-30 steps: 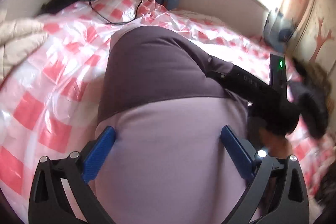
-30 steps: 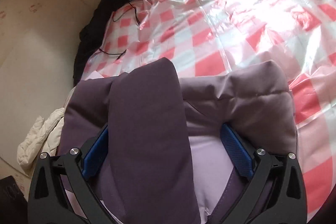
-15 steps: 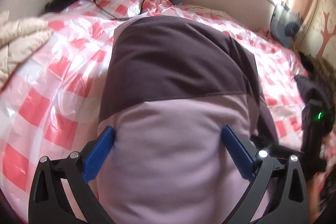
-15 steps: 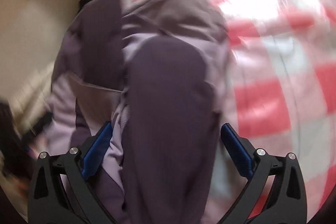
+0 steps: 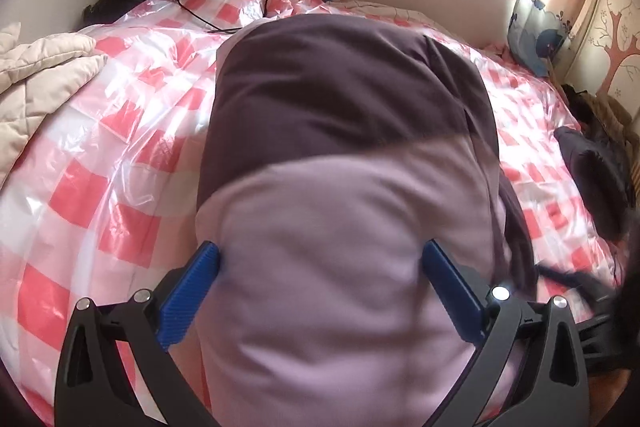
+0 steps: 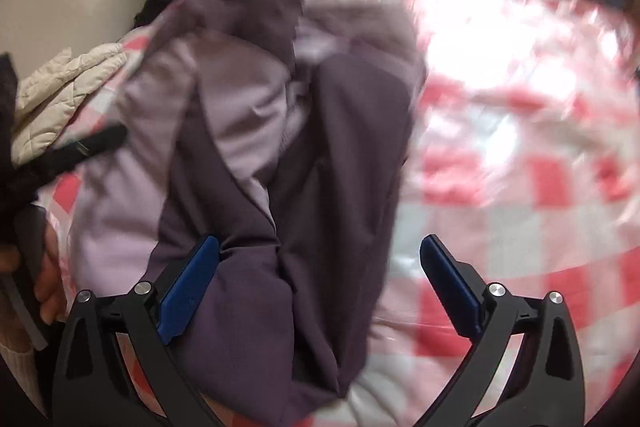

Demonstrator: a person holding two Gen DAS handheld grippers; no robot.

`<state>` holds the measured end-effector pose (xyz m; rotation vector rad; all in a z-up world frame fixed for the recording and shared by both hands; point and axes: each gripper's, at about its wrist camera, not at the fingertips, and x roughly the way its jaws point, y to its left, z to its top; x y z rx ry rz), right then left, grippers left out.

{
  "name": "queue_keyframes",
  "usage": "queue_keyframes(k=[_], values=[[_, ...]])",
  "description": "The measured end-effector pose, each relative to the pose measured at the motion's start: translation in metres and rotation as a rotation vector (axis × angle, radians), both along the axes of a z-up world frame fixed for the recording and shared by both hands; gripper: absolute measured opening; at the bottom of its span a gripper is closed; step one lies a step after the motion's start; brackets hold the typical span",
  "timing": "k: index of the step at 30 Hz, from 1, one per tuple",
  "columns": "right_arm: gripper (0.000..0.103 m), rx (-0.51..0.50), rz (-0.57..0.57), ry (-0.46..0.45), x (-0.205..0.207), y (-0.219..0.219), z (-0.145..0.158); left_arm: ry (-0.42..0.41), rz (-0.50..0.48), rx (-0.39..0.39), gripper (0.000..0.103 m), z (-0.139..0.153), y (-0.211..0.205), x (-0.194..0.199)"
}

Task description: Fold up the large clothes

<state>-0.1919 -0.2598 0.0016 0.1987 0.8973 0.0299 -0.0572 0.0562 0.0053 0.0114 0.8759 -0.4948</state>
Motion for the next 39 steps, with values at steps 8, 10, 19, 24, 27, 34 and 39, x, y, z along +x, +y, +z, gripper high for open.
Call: queue_keyframes(k=[8, 10, 19, 24, 27, 34, 39], values=[[0.096, 0.138, 0.016, 0.142, -0.016, 0.006, -0.05, 0.011, -0.042, 0.031, 0.097, 0.0, 0.004, -0.012], [0.096, 0.173, -0.021, 0.11, -0.021, -0.005, -0.033, 0.001, -0.041, 0.053, 0.097, -0.003, 0.002, -0.017], [0.096, 0.05, -0.028, -0.217, 0.067, 0.01, 0.1, -0.027, -0.027, 0.085, 0.097, -0.004, -0.002, -0.028], [0.096, 0.054, -0.12, -0.07, 0.181, -0.002, 0.047, -0.025, -0.035, 0.083, 0.097, -0.004, -0.002, -0.026], [0.097, 0.318, -0.197, 0.025, 0.199, -0.039, -0.038, -0.065, -0.069, 0.047, 0.097, 0.003, -0.003, -0.03], [0.096, 0.296, -0.14, 0.008, 0.166, -0.046, 0.012, -0.056, -0.058, 0.117, 0.097, -0.002, -0.01, -0.034], [0.096, 0.076, -0.045, -0.081, 0.076, 0.002, 0.027, -0.058, -0.05, 0.098, 0.097, 0.002, -0.001, -0.039]])
